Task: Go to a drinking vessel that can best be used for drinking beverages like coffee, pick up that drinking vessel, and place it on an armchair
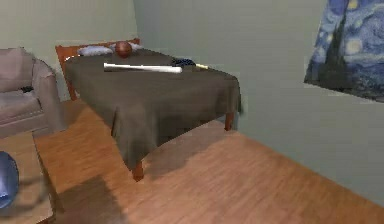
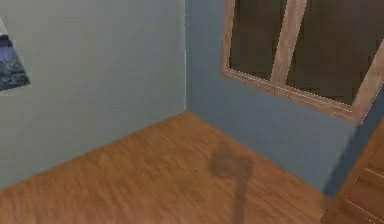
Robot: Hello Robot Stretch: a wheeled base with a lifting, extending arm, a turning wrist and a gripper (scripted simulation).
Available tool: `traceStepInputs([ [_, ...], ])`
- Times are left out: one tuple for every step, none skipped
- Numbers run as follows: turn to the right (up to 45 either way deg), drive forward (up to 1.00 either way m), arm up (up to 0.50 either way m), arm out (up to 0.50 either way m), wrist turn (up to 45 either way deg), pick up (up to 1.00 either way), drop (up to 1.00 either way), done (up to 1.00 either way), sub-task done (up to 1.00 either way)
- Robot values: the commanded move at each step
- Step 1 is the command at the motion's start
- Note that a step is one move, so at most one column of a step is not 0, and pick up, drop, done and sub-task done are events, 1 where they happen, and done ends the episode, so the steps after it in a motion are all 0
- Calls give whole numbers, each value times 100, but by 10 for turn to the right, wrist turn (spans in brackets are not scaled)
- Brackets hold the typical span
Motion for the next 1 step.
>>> traceStepInputs([
  [-450,0,0,0,0,0,0,0,0],
])
